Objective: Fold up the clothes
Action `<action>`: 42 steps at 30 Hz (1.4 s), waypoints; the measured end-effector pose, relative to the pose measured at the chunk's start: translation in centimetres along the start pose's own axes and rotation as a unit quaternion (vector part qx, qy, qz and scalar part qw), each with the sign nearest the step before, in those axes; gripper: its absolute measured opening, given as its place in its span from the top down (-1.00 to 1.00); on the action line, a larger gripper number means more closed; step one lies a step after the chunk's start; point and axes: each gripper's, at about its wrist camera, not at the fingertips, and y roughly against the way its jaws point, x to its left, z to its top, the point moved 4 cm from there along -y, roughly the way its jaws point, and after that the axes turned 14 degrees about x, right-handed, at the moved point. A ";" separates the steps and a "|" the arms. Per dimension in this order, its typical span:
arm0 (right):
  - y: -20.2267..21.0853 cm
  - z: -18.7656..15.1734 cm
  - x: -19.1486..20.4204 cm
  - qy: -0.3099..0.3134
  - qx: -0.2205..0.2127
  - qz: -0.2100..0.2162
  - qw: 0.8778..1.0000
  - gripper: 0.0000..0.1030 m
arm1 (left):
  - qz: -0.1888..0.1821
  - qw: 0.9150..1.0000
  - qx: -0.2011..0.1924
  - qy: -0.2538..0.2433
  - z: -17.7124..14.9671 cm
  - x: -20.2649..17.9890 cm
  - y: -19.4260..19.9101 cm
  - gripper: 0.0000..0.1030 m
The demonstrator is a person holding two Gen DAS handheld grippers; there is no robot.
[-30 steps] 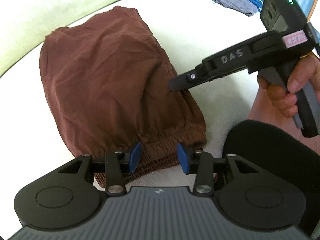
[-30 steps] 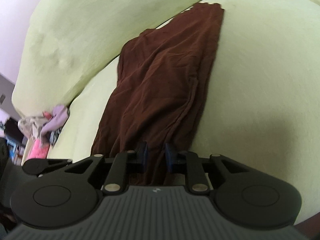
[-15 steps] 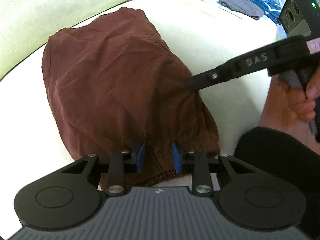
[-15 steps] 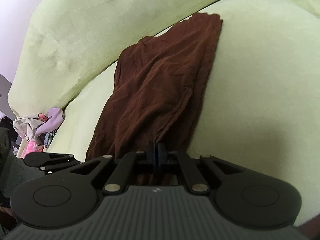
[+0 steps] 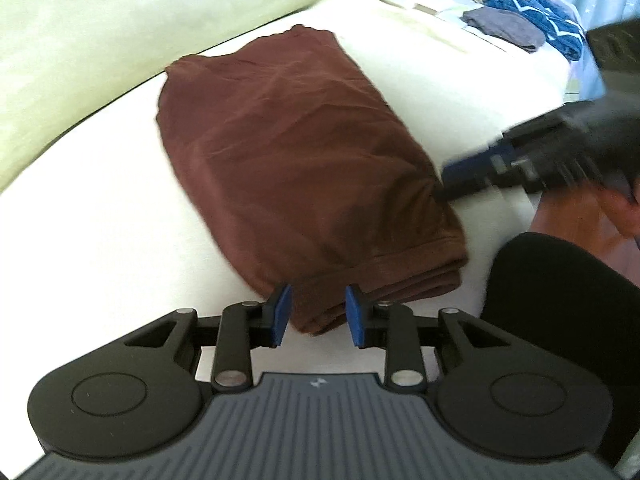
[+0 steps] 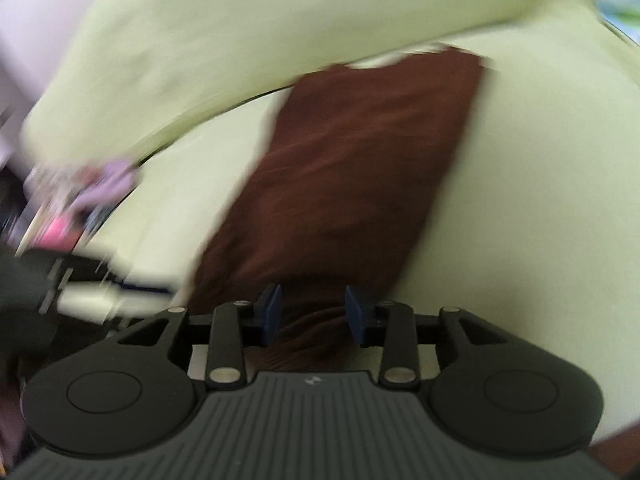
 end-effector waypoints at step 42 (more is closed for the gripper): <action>-5.1 -2.4 5.9 0.170 0.087 -0.182 0.965 0.43 | 0.147 0.922 0.031 -0.356 -1.3 -5.4 -4.9 0.26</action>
